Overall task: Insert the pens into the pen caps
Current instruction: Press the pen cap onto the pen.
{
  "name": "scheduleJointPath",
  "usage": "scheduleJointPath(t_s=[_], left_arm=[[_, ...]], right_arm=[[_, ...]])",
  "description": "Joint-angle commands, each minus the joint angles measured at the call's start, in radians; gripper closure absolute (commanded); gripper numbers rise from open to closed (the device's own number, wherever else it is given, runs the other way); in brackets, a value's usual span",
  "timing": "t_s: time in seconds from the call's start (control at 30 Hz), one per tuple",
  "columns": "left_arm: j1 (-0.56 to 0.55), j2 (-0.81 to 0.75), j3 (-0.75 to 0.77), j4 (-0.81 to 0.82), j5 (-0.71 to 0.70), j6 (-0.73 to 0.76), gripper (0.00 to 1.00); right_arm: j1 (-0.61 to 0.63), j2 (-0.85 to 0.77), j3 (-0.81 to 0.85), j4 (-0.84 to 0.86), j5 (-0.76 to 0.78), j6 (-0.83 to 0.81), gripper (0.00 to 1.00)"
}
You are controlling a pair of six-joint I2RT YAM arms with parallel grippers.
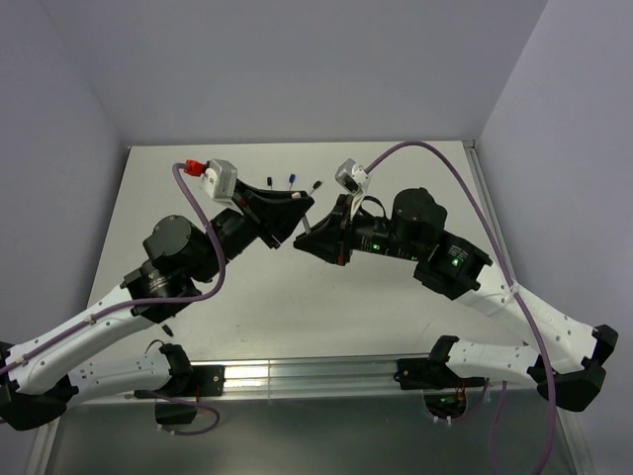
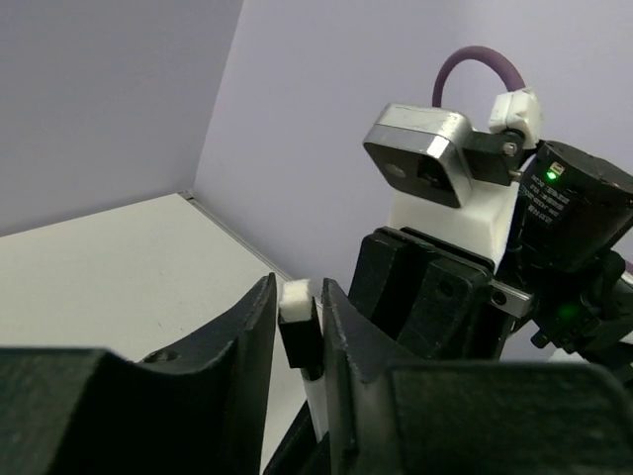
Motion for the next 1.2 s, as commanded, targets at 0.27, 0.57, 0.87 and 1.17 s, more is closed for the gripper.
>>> scheduleJointPath(t_s=[0.27, 0.57, 0.87, 1.17], left_arm=[[0.01, -0.009, -0.036, 0.021, 0.207, -0.023, 1.0], [0.01, -0.048, -0.194, 0.128, 0.324, -0.061, 1.0], [0.009, -0.049, -0.263, 0.171, 0.398, -0.078, 1.0], [0.006, -0.058, -0.3, 0.167, 0.462, -0.075, 1.0]], right_arm=[[0.01, -0.001, 0.071, 0.025, 0.064, -0.03, 1.0], [0.007, -0.02, 0.066, 0.1, 0.013, -0.023, 1.0], [-0.022, -0.024, 0.067, 0.266, -0.105, 0.02, 1.0], [-0.118, -0.014, 0.08, 0.438, -0.274, 0.146, 1.0]])
